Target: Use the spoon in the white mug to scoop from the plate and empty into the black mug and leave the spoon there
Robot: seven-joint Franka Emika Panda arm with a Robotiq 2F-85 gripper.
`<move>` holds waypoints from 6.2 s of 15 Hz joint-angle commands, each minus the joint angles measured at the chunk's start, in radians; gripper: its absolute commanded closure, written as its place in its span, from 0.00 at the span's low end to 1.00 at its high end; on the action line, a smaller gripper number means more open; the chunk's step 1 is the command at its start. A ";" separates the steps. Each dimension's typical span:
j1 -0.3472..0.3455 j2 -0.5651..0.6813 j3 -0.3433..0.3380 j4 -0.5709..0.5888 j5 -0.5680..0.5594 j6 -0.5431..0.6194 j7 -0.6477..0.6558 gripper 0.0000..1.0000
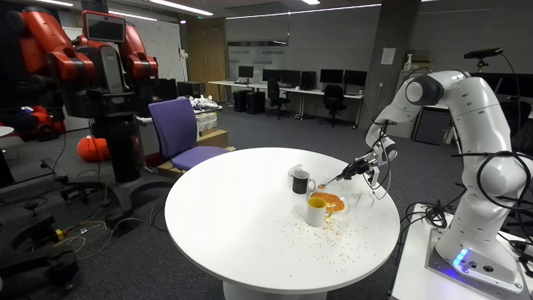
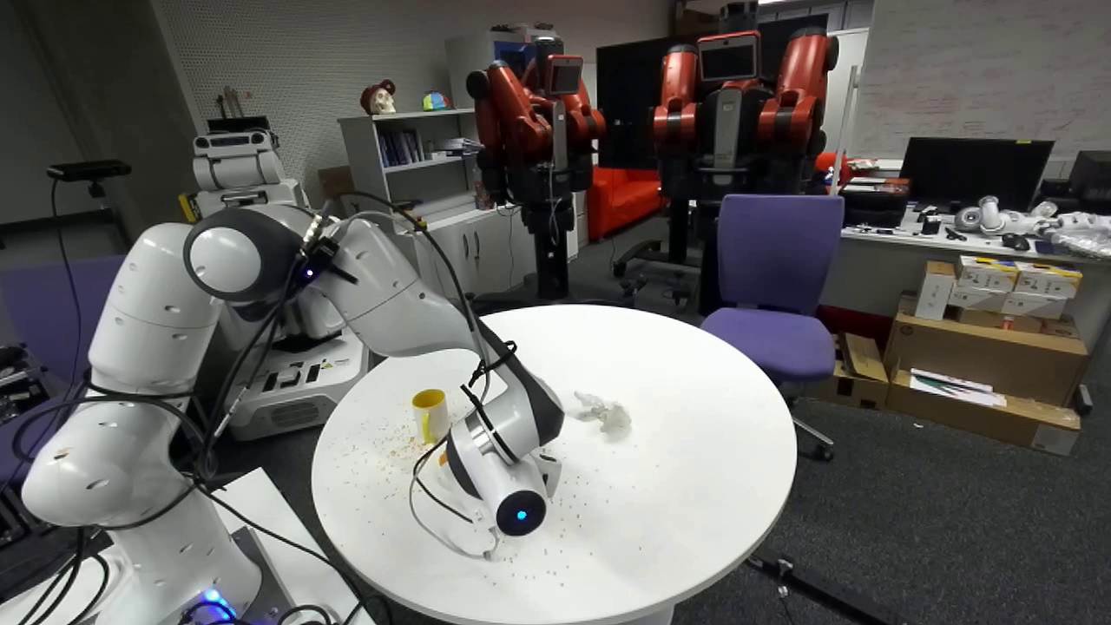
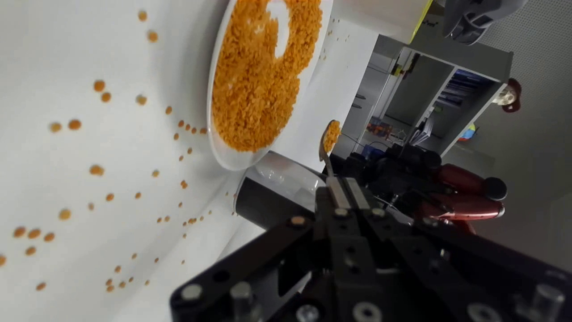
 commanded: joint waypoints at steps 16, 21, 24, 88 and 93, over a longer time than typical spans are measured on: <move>0.003 -0.016 0.014 0.224 0.035 -0.066 0.081 0.99; 0.021 0.015 0.042 0.298 0.022 -0.057 0.152 0.99; 0.036 0.042 0.052 0.340 0.008 -0.053 0.182 0.99; 0.228 -0.382 0.202 0.408 -1.155 -0.025 0.633 0.00; 0.303 -0.577 0.219 0.319 -1.427 -0.089 0.921 0.00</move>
